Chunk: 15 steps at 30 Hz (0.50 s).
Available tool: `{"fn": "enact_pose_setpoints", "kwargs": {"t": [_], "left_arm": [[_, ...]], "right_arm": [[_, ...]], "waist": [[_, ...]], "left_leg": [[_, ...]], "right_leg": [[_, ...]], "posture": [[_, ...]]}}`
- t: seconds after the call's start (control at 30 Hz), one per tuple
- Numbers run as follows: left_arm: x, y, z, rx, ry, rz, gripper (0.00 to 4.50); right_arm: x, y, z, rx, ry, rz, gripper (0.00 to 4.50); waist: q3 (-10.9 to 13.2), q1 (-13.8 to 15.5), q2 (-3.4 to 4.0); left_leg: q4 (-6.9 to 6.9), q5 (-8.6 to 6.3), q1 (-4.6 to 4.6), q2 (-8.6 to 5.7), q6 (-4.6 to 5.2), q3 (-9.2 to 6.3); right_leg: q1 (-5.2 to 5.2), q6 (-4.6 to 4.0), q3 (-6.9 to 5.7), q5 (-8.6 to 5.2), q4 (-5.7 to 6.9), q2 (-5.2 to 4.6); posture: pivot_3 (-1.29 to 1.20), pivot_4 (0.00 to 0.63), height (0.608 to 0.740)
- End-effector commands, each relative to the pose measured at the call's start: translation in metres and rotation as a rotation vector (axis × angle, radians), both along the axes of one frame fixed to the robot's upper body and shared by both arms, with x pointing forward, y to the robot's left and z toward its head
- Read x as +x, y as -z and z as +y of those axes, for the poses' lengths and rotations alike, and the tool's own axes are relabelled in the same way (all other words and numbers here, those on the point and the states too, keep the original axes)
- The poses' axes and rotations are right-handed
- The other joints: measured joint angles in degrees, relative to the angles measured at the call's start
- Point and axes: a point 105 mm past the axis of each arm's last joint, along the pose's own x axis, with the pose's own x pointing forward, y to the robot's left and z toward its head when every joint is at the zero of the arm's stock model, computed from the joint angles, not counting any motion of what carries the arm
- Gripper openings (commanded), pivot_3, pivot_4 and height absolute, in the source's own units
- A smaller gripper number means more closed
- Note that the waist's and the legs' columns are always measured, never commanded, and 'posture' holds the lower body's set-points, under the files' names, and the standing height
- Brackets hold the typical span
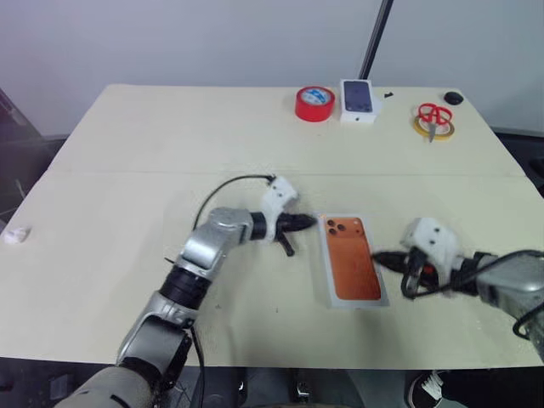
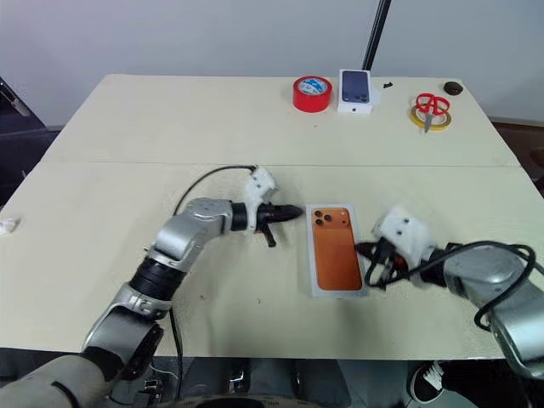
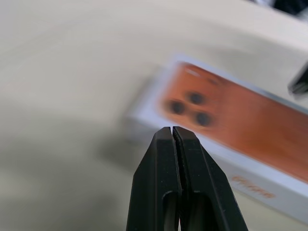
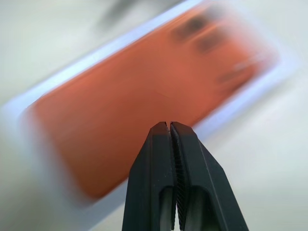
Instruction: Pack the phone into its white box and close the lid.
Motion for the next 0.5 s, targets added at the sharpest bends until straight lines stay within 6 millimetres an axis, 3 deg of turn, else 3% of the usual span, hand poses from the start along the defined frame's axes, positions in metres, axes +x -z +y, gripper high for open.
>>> {"fn": "enact_pose_setpoints", "kwargs": {"t": [0.03, 0.17, 0.3, 0.37, 0.5], "left_arm": [[0.006, -0.024, 0.043, -0.059, -0.132, -0.07, 0.04], [0.01, -0.017, 0.11, 0.004, -0.35, -0.101, 0.04], [0.005, -0.008, 0.165, 0.035, -0.535, -0.093, 0.04], [0.001, -0.005, 0.182, 0.054, -0.591, -0.086, 0.04], [-0.006, -0.002, 0.199, 0.074, -0.65, -0.084, 0.04]], "right_arm": [[0.022, -0.021, -0.025, 0.036, 0.12, -0.119, 0.11], [0.039, -0.025, -0.038, 0.096, 0.177, -0.16, 0.11], [0.048, -0.017, -0.045, 0.113, 0.197, -0.159, 0.11], [0.052, -0.013, -0.046, 0.12, 0.203, -0.162, 0.11], [0.058, -0.004, -0.043, 0.153, 0.209, -0.173, 0.11]], "waist": [[0.0, 0.2, 0.01], [0.0, 0.1, 0.02], [0.0, 0.2, 0.02], [0.0, 0.2, 0.02], [0.0, 0.3, 0.02]], "left_leg": [[0.0, 0.03, 0.0, -0.01, -0.06, 0.01], [-0.01, 0.03, 0.0, -0.01, -0.06, 0.03], [0.0, -0.09, -0.03, -0.02, 0.16, 0.05], [0.02, -0.11, -0.05, -0.03, 0.18, 0.06], [0.01, -0.12, -0.05, -0.02, 0.19, 0.05]], "right_leg": [[0.0, 0.0, 0.0, 0.0, 0.0, -0.02], [0.0, 0.0, 0.0, 0.0, -0.01, -0.04], [0.0, 0.0, -0.01, 0.0, -0.02, -0.09], [-0.01, 0.01, -0.01, 0.0, -0.03, -0.11], [-0.02, 0.01, -0.02, 0.0, -0.02, -0.11]], "posture": [[0.0, 0.15, 0.69], [0.0, 0.15, 0.69], [0.0, 0.15, 0.69], [0.0, 0.15, 0.69], [0.0, 0.15, 0.69]]}}
